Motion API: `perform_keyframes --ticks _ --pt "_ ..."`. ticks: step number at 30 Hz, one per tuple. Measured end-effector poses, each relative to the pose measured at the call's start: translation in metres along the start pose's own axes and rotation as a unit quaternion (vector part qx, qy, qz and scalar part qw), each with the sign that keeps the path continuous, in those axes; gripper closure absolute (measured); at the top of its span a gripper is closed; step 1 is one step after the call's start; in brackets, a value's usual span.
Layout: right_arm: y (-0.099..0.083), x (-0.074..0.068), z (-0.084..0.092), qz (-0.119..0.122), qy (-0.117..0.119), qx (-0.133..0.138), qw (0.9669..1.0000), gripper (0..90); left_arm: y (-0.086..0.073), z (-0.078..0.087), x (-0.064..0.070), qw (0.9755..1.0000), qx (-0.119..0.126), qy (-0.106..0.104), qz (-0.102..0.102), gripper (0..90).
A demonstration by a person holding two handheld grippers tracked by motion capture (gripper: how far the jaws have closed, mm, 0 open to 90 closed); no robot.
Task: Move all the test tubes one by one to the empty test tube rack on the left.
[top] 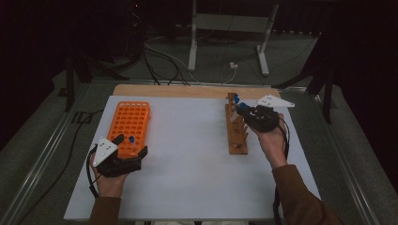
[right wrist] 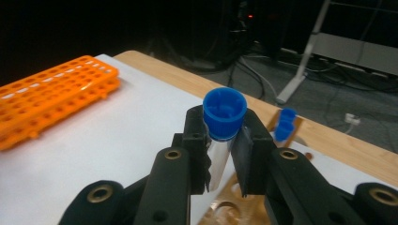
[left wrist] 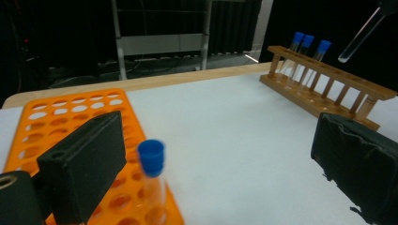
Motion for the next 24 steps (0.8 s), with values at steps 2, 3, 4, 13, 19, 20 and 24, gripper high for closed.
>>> perform_keyframes --ticks 2,3,4,13,19,20,24 --pt "-0.001 -0.005 -0.001 -0.001 0.012 -0.001 0.9999 76.5 0.000 -0.002 0.004 1.0000 0.000 -0.005 -0.003 4.9" --pt "-0.001 -0.007 -0.003 0.000 0.017 -0.002 0.9999 76.5 0.000 -0.004 0.006 1.0000 0.000 -0.006 -0.004 5.1" --pt "-0.002 -0.010 -0.004 0.003 0.021 -0.003 0.9998 76.5 0.000 -0.005 0.009 0.9999 0.000 -0.009 -0.006 5.4" --pt "-0.004 -0.044 -0.019 0.018 0.073 -0.015 0.9971 76.5 -0.005 -0.016 0.022 0.9996 -0.015 -0.022 -0.012 7.5" --pt "-0.002 -0.068 -0.028 0.027 0.109 -0.022 0.9935 76.4 -0.007 -0.022 0.033 0.9990 -0.024 -0.025 -0.027 8.1" --pt "-0.002 -0.073 -0.030 0.030 0.114 -0.024 0.9927 76.5 -0.007 -0.023 0.035 0.9989 -0.026 -0.026 -0.029 8.1" --pt "-0.003 -0.089 -0.036 0.042 0.137 -0.034 0.9891 76.4 -0.009 -0.030 0.043 0.9981 -0.034 -0.036 -0.038 9.2"
Point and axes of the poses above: each handheld gripper's, and its own axes: z roughly backward along the jaws, y roughly out of its top, x roughly to its right, the point moved 1 cm from there along -z, roughly forward along the jaws, and after that the axes turned 4 degrees about z, right-handed, at the moved point
